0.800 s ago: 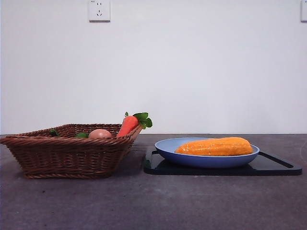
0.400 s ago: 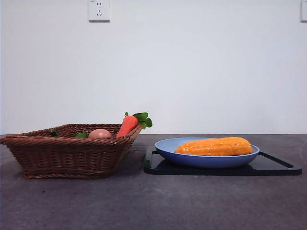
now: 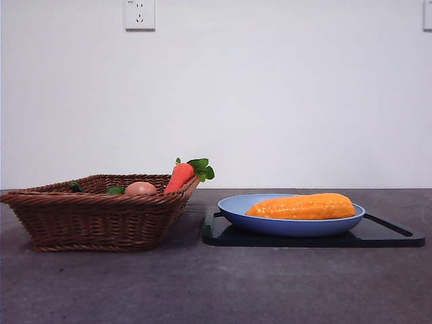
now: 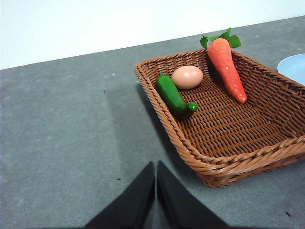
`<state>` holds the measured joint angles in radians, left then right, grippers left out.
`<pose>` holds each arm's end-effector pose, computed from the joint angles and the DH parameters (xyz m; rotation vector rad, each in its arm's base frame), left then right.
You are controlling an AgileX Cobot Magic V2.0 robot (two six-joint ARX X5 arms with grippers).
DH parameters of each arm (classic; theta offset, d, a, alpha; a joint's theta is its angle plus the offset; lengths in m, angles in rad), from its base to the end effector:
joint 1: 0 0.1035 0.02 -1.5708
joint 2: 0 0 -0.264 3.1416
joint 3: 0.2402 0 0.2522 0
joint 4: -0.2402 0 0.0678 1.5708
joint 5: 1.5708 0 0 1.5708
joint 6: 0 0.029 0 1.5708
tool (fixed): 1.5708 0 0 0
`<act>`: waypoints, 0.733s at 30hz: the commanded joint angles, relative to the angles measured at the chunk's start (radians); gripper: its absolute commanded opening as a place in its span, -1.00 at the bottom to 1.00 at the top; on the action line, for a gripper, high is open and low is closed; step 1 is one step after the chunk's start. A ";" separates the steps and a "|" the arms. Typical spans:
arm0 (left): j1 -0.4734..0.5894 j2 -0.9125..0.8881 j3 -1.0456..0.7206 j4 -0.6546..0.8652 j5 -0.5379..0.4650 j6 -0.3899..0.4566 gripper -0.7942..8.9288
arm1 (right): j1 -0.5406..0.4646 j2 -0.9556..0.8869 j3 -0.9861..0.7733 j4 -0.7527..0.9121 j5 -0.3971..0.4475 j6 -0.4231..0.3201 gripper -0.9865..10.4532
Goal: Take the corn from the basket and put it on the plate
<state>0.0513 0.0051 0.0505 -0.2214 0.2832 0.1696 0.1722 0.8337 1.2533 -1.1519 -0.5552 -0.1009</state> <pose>0.0924 -0.0034 0.1592 0.1391 0.1538 -0.2454 0.1063 0.0340 0.3918 0.0502 0.6979 0.7296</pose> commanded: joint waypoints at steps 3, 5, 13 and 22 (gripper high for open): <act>0.003 -0.002 -0.020 -0.025 -0.002 -0.003 -0.82 | 0.006 0.007 0.018 0.007 0.000 -0.006 -0.82; 0.003 -0.002 -0.020 -0.025 -0.002 -0.003 -0.82 | 0.002 0.004 0.018 0.035 0.006 -0.016 -0.82; 0.003 -0.002 -0.020 -0.025 -0.002 -0.003 -0.82 | -0.131 -0.116 0.016 0.122 0.005 -0.080 -0.82; 0.003 -0.002 -0.020 -0.025 -0.002 -0.003 -0.82 | -0.245 -0.367 -0.273 0.558 -0.002 -0.090 -0.82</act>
<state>0.0513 0.0051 0.0505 -0.2214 0.2832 0.1692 -0.0673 0.4770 1.0214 -0.6353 -0.5571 -0.1810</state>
